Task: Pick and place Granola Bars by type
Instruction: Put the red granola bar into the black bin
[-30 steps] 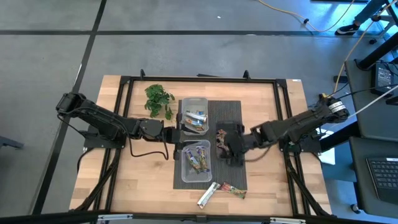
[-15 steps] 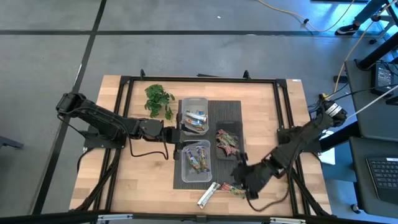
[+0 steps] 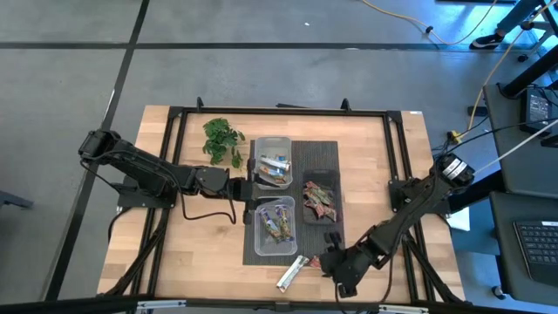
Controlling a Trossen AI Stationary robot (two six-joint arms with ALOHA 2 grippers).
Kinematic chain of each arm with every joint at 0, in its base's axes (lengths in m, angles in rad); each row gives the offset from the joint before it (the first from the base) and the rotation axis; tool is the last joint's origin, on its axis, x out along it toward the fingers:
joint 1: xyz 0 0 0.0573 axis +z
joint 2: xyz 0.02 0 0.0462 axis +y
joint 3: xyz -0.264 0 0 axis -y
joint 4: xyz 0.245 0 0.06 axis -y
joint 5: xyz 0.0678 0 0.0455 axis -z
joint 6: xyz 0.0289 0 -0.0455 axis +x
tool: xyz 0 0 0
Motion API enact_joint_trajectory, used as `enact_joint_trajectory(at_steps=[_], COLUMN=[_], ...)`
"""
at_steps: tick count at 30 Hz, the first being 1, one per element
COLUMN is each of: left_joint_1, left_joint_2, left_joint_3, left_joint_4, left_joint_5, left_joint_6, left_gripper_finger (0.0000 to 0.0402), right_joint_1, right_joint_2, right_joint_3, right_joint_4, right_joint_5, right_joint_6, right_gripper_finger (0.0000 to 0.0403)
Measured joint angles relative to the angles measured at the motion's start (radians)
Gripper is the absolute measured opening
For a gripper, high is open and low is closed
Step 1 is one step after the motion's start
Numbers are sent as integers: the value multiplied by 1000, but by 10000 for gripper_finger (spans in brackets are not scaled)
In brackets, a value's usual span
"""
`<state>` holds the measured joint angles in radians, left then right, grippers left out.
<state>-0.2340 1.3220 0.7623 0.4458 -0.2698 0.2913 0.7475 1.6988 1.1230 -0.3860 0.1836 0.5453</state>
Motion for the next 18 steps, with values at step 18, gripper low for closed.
enact_joint_trajectory(at_steps=[18], left_joint_1=[0], left_joint_2=[0], left_joint_3=[0], left_joint_4=[-1], left_joint_5=[2], left_joint_6=[0], left_gripper_finger=[152], right_joint_1=[23], right_joint_2=[56], right_joint_3=[0], right_joint_4=[-47], right_joint_5=[4], right_joint_6=[208], right_gripper_finger=[297])
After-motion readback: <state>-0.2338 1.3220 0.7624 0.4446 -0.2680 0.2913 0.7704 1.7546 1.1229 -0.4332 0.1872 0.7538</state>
